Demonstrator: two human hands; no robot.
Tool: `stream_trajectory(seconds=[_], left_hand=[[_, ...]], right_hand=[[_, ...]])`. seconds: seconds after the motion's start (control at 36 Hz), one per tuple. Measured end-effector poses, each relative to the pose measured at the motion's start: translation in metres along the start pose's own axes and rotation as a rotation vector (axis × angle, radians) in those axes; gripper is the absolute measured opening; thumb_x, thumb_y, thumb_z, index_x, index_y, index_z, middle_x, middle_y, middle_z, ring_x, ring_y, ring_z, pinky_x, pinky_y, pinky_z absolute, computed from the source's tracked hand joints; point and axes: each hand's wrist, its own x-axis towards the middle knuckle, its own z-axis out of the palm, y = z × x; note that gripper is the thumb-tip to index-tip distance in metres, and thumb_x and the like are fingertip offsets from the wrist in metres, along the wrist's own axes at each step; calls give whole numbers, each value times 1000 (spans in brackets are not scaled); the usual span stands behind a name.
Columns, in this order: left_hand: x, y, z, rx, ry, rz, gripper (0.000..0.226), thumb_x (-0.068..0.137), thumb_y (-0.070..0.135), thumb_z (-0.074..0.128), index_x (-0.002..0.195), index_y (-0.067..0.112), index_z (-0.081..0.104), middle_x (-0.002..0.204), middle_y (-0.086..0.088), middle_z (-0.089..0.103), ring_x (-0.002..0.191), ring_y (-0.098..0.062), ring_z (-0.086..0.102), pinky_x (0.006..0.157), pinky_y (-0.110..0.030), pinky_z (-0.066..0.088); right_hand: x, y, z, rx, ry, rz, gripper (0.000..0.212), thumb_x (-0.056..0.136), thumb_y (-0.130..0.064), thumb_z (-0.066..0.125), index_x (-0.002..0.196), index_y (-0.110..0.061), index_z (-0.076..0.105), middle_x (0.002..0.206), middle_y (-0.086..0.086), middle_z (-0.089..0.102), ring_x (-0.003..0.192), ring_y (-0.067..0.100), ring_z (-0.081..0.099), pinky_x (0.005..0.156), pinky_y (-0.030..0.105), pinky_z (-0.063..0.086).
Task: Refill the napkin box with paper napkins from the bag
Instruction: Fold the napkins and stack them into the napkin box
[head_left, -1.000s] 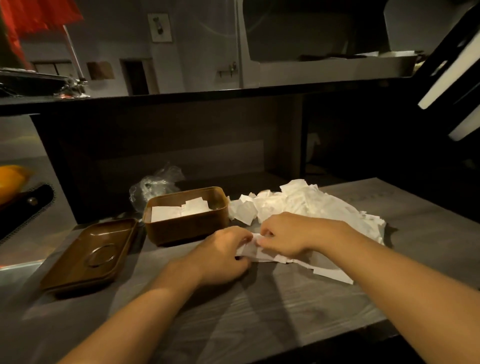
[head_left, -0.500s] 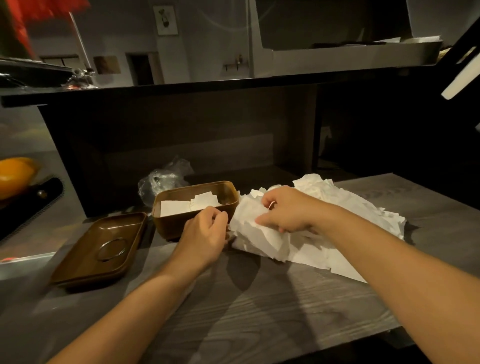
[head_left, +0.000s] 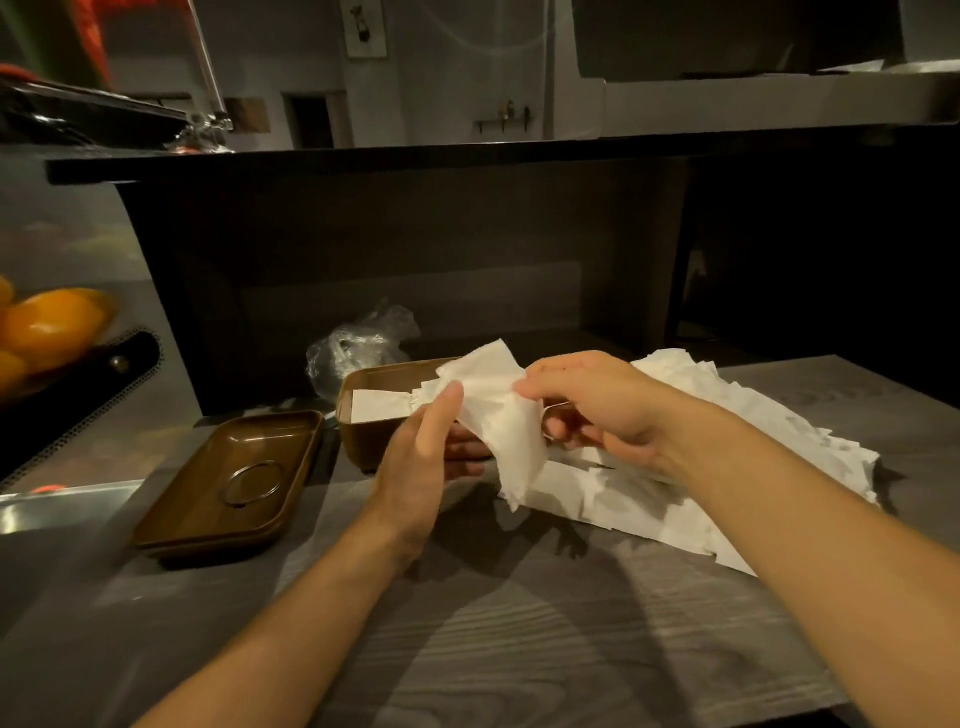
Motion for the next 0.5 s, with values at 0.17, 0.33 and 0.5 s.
stream_trajectory(seconds=[0.17, 0.33, 0.5], left_hand=[[-6, 16, -11, -277, -185, -230, 33, 89, 53, 51, 106, 34, 71, 99, -5, 77, 92, -25, 74, 86, -43, 59], [-1, 14, -27, -289, -106, -262, 18, 103, 15, 46, 101, 28, 58, 99, -9, 78, 94, -25, 75, 79, -39, 57], [2, 12, -30, -259, -339, -360, 39, 94, 3, 52, 132, 12, 54, 94, -16, 71, 85, -26, 70, 78, -39, 61]], right_hand=[[10, 6, 33, 76, -151, -6, 13, 94, -17, 69, 103, -8, 72, 88, 7, 77, 73, 17, 76, 60, 23, 59], [32, 14, 48, -317, 199, -276, 12, 88, -29, 77, 96, -28, 68, 90, -7, 69, 77, 9, 70, 63, 18, 58], [38, 28, 49, -162, 100, -467, 19, 87, -21, 78, 99, -33, 69, 96, -11, 68, 90, 3, 64, 67, 16, 58]])
